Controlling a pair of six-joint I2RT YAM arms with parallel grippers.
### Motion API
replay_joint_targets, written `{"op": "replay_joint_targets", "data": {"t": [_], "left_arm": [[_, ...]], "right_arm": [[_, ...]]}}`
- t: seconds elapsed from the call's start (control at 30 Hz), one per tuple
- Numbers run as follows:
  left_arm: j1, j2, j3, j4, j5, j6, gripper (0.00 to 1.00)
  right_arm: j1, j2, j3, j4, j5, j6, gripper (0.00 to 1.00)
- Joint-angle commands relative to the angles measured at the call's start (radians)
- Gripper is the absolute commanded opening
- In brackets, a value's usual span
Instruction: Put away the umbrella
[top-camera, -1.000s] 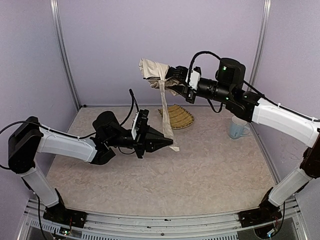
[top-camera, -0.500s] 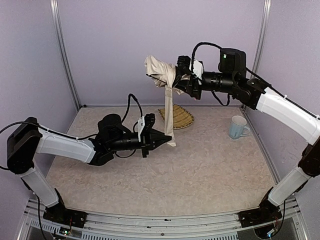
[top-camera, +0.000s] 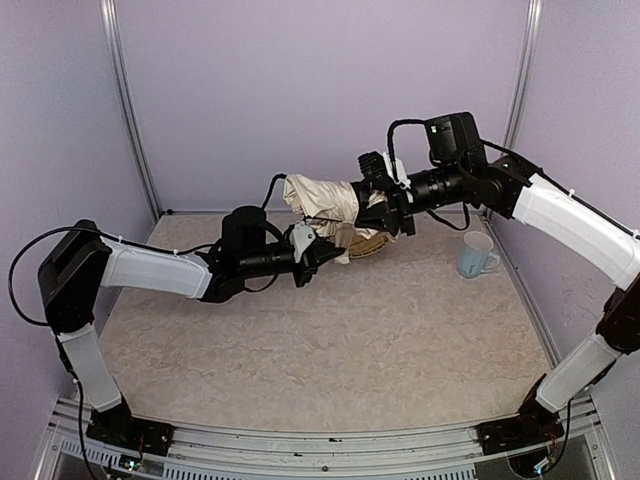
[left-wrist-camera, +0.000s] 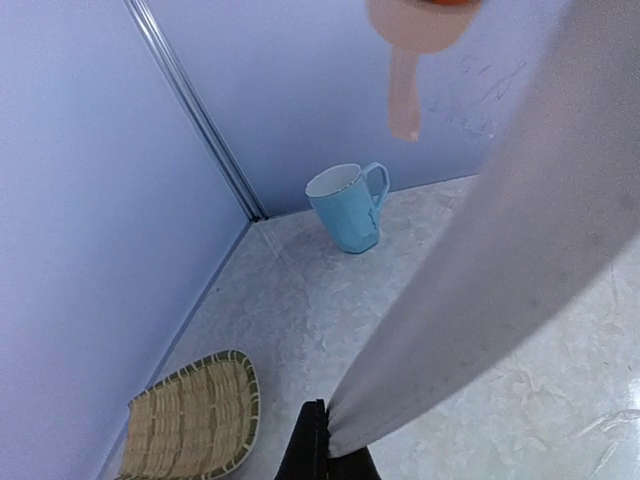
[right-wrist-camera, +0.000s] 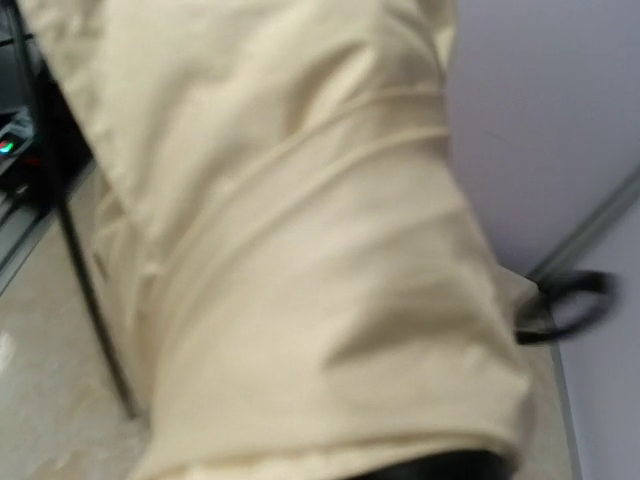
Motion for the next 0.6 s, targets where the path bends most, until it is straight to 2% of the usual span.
{"op": "replay_joint_targets", "data": {"t": [0.0, 0.13, 0.27, 0.4, 0.57], "left_arm": [[0.106, 0.098, 0.078, -0.198, -0.114, 0.118, 0.00], [0.184, 0.094, 0.131, -0.150, -0.062, 0.166, 0.00], [0.221, 0.080, 0.191, -0.159, -0.005, 0.226, 0.00], [0.212, 0.063, 0.226, -0.176, -0.021, 0.283, 0.00], [0.199, 0.019, 0.189, -0.141, -0.023, 0.294, 0.00]], "right_arm": [[0.091, -0.100, 0.003, -0.026, -0.255, -0.148, 0.00], [0.145, -0.123, -0.084, -0.114, -0.207, -0.205, 0.00], [0.183, -0.115, -0.228, -0.052, -0.082, -0.112, 0.00], [0.229, -0.010, -0.330, -0.035, 0.110, -0.020, 0.00], [0.279, 0.152, -0.423, -0.042, 0.286, 0.053, 0.00]]}}
